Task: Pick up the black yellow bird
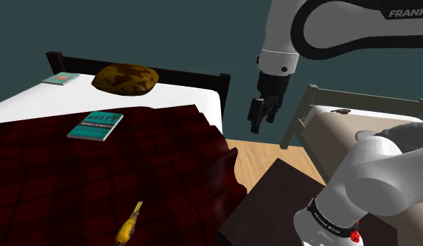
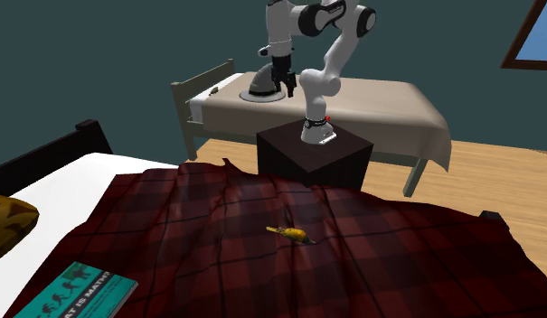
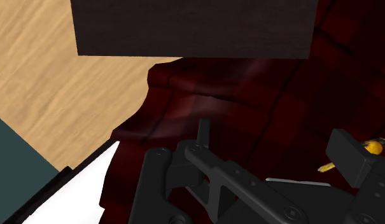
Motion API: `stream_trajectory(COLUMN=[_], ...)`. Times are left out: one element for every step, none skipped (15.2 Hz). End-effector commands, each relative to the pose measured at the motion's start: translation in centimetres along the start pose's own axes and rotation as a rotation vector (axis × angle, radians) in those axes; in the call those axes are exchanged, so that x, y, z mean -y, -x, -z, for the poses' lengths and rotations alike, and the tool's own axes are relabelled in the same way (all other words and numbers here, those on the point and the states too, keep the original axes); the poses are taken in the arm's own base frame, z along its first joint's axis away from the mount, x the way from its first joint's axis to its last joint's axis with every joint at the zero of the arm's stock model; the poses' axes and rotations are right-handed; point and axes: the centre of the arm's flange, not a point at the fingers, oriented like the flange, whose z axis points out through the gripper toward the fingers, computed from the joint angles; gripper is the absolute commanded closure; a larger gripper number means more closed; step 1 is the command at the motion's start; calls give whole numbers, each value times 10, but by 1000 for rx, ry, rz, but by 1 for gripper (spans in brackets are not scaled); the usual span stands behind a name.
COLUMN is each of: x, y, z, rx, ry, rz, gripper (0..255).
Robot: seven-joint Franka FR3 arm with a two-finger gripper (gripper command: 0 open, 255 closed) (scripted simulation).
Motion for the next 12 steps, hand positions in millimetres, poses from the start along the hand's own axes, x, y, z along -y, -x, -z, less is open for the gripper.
stream_trajectory(x=[12, 19, 27, 35, 43, 51, 59, 67, 75, 83, 91, 99], y=[-5, -9, -12, -16, -20, -24, -28, -32, -37, -41, -45, -50], z=[-19, -28, -37, -46, -55, -64, -73, -82, -90, -99, -108, -116], rx=[3, 5, 7, 9, 11, 13, 15, 18, 20, 22, 24, 26], ry=[-15, -23, -30, -37, -44, -51, -59, -66, -73, -80, -87, -95], rz=[-33, -48, -64, -79, -94, -110, -125, -140, -155, -171, -186, -201], gripper=[0, 0, 0, 0, 0, 0, 0, 0, 0, 0, 0, 0])
